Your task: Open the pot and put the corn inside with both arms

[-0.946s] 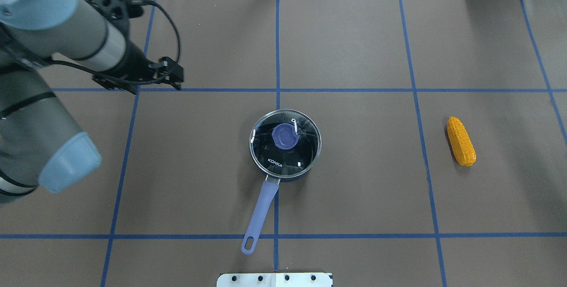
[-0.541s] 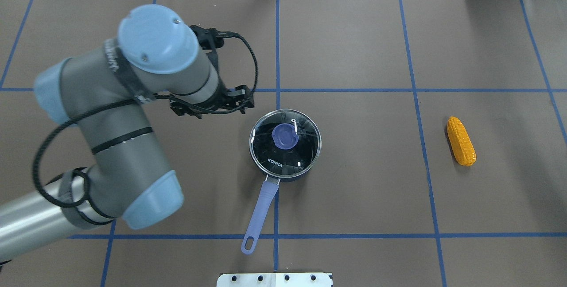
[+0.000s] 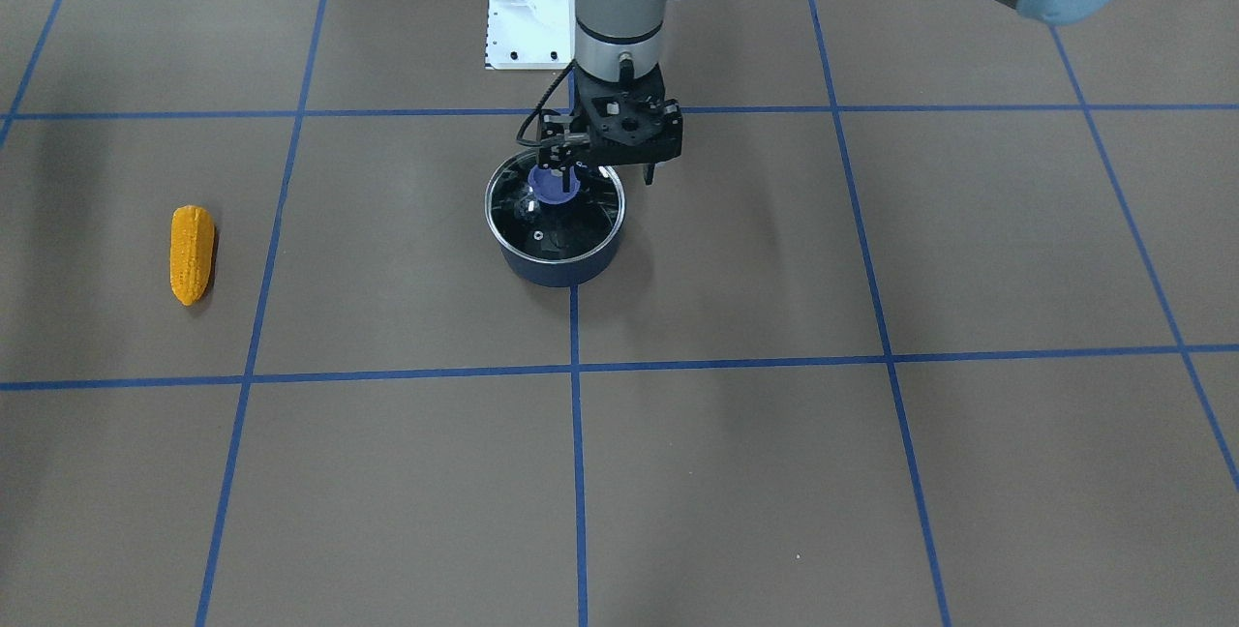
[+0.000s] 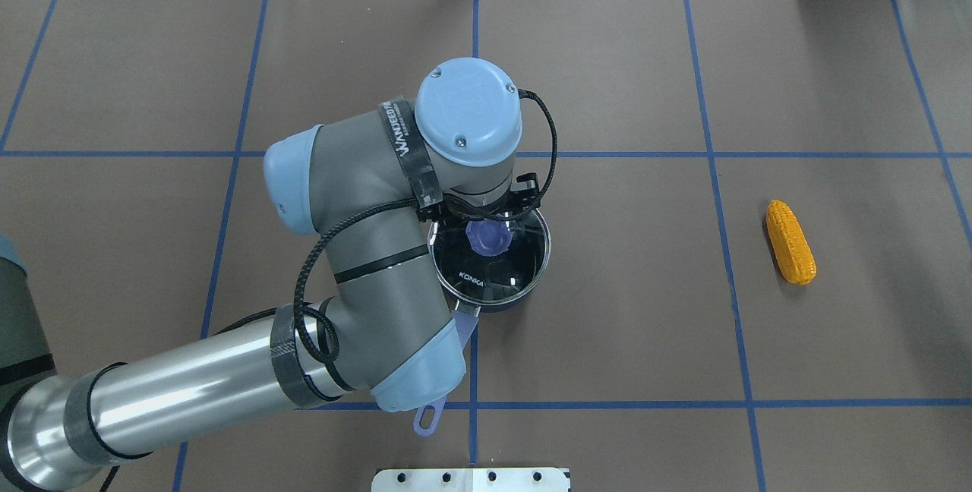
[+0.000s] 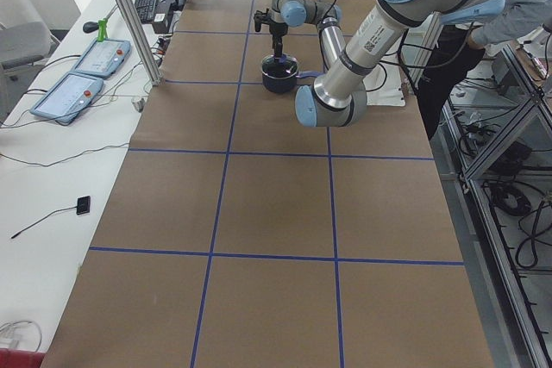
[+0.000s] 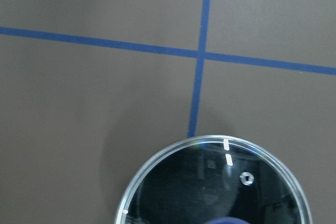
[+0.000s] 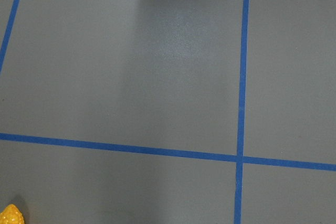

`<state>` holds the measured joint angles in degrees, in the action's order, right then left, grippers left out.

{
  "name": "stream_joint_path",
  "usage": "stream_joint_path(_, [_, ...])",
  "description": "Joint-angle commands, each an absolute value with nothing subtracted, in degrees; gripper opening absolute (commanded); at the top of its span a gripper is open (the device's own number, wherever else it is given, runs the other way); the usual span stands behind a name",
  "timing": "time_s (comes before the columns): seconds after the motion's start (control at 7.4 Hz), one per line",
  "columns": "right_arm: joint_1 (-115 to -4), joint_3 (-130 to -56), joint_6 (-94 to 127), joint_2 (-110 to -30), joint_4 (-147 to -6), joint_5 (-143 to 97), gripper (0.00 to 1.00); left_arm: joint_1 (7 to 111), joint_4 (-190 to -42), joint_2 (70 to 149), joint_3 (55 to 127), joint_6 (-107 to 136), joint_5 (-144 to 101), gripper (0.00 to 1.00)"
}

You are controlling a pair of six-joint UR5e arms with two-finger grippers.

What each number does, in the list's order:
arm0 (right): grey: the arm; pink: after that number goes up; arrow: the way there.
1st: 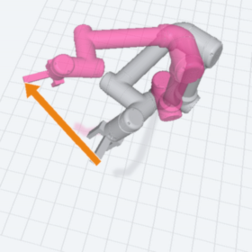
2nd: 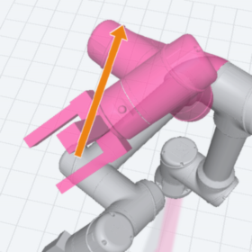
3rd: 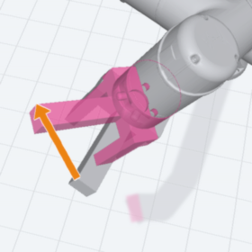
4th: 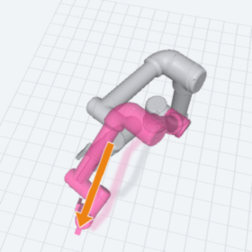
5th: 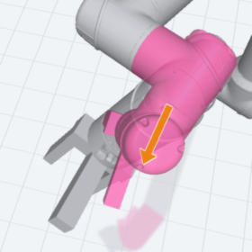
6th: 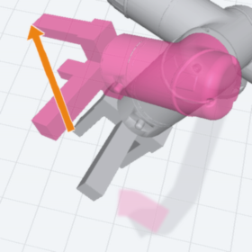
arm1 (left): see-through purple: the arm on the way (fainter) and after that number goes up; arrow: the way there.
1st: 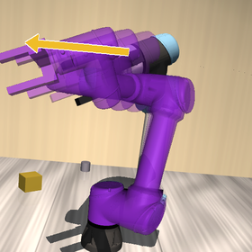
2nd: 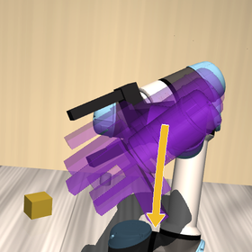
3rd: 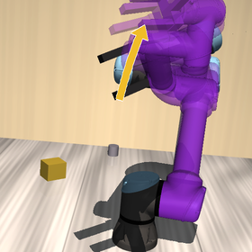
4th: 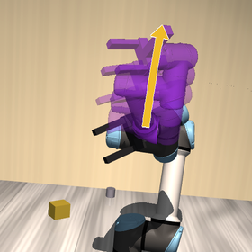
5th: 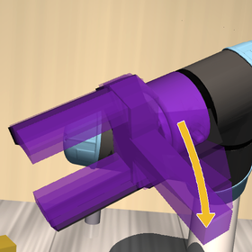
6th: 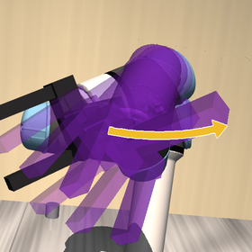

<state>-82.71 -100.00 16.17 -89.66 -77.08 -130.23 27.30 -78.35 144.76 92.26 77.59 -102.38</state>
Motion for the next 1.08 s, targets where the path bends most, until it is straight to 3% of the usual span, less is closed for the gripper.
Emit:
stream_joint_path(0.0, [-82.7,-99.9,16.2,-89.7,-77.1,-130.2,1.00,24.7,-78.7,145.1,91.0,77.6,-101.3,0.98])
stream_joint_path(0.95, [-82.6,-99.8,16.2,-89.7,-77.1,-130.2,1.00,24.3,-81.7,144.9,89.4,77.0,-101.3,0.98])
